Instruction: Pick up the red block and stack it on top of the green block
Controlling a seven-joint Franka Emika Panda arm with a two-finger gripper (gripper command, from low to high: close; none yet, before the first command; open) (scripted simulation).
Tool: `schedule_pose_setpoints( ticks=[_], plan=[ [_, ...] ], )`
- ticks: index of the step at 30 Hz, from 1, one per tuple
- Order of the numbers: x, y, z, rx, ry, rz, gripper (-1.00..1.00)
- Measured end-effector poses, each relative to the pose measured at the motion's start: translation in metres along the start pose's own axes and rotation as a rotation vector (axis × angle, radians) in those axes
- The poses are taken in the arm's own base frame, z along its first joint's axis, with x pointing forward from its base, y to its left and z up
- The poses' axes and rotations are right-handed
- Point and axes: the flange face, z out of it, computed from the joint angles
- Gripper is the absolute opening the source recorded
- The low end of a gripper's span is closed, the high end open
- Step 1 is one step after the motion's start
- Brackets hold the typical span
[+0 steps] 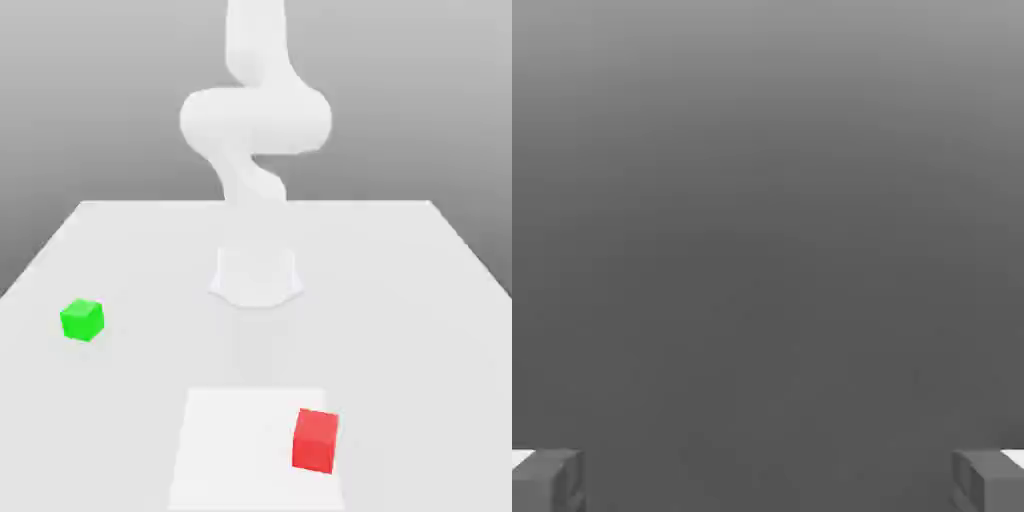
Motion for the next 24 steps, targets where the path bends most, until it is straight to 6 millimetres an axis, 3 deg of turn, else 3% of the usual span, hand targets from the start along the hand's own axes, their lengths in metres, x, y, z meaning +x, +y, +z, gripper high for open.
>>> schedule_pose_setpoints(
  ticks=[6, 13, 19, 24],
  plan=[
    [-0.031, 0.007, 0.121, -0.053, -0.181, -0.279, 0.0],
    [-0.098, 0.033, 0.24, -0.086, -0.389, -0.601, 0.0],
    [-0.171, 0.071, 0.319, -0.094, -0.573, -0.879, 0.0],
    [-0.236, 0.114, 0.367, -0.088, -0.731, -1.112, 0.0]
  ],
)
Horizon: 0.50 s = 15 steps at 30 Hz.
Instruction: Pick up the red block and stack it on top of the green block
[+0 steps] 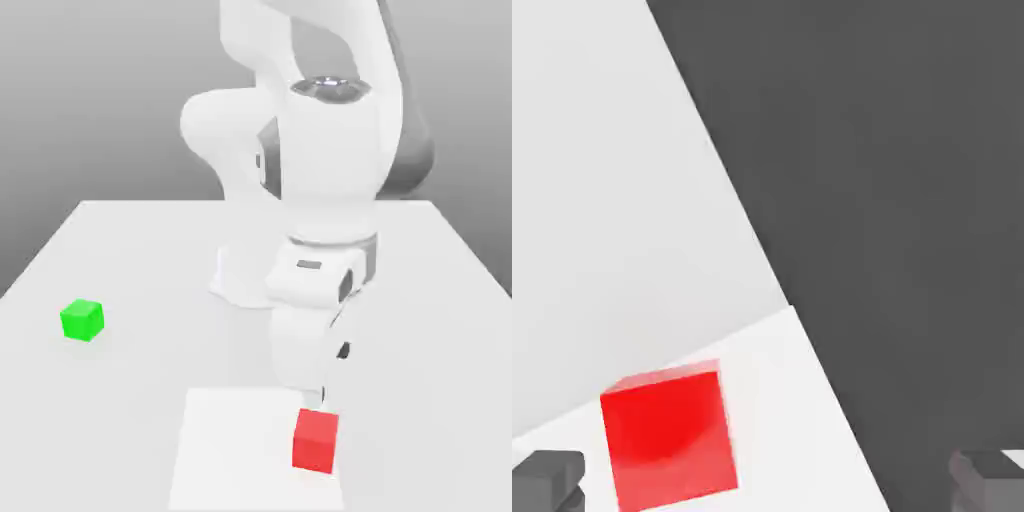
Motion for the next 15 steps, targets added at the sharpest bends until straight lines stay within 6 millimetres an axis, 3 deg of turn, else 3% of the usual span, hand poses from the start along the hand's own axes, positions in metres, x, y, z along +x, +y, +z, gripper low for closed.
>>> schedule_pose_setpoints(
  ticks=[6, 7, 13, 15],
  plan=[
    [-0.008, -0.002, 0.073, 0.002, -0.031, -0.05, 0.0],
    [-0.009, -0.003, 0.08, 0.002, -0.032, -0.05, -1.0],
    [-0.01, -0.003, 0.084, 0.004, -0.034, -0.05, -1.0],
    [-0.009, -0.003, 0.073, 0.004, -0.034, -0.05, -1.0]
  ],
)
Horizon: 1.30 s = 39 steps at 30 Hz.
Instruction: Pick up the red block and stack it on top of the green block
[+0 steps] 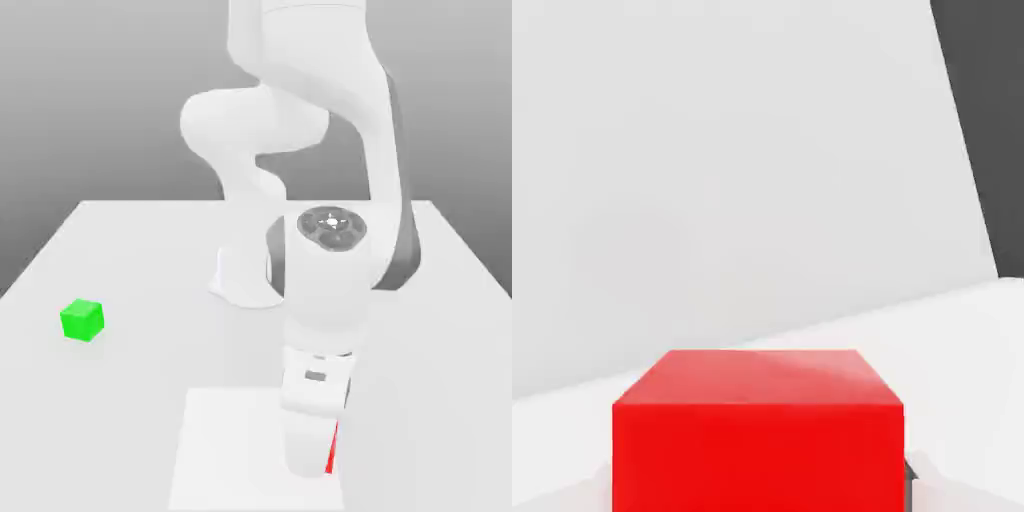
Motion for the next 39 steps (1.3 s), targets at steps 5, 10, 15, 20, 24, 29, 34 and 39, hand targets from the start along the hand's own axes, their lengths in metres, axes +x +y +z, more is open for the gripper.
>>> schedule_pose_setpoints(
  ticks=[5, 10, 15, 20, 24, 29, 34, 39],
  plan=[
    [-0.005, 0.008, -0.049, -0.002, 0.0, 0.002, -1.0],
    [-0.074, 0.098, -0.068, -0.019, -0.008, 0.069, -1.0],
    [-0.158, 0.158, -0.079, -0.026, -0.019, 0.1, -1.0],
    [-0.239, 0.187, -0.087, -0.023, -0.025, 0.097, -1.0],
    [-0.311, 0.198, -0.091, -0.015, -0.023, 0.117, -1.0],
    [-0.397, 0.189, -0.092, -0.003, -0.011, 0.142, -1.0],
    [-0.438, 0.178, -0.088, -0.003, 0.006, 0.153, -1.0],
    [-0.438, 0.18, -0.079, -0.008, 0.018, 0.154, -1.0]
  ],
)
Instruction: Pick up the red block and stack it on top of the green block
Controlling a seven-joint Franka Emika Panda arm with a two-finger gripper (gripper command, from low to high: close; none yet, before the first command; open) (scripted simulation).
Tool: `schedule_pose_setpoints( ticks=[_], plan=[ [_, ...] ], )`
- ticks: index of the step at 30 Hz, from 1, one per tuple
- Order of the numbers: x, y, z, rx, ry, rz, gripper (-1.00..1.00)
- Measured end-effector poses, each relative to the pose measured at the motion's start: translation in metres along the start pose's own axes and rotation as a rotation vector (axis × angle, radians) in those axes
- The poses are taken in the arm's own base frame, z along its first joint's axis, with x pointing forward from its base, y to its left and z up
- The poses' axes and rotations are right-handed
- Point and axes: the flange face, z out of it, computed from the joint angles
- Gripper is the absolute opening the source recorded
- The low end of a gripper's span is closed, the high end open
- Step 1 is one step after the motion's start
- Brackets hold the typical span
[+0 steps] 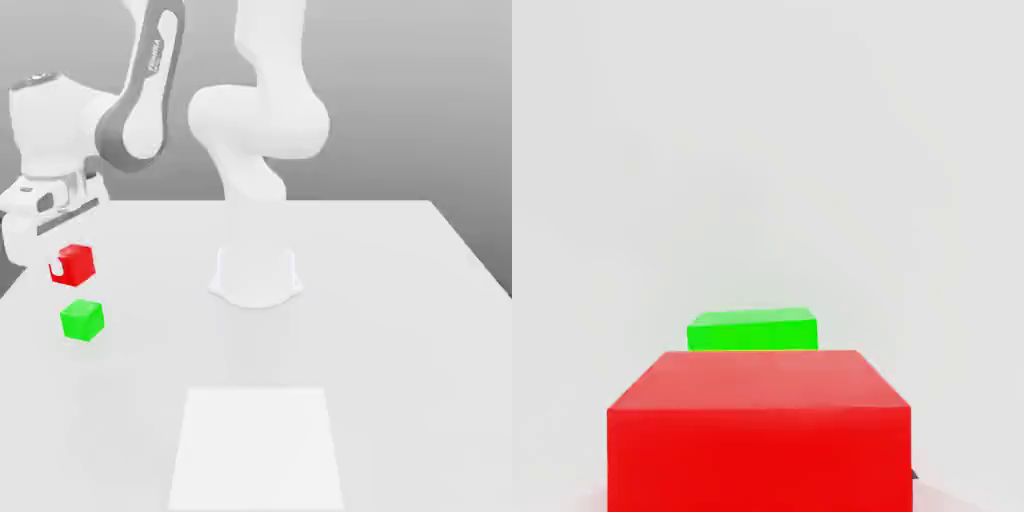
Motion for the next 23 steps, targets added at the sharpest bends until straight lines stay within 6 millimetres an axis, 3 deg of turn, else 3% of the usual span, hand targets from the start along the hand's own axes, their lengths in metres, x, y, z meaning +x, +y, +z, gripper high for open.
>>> schedule_pose_setpoints(
  ticks=[23],
  plan=[
    [-0.001, -0.003, 0.054, 0.007, -0.01, -0.005, -1.0]
  ],
)
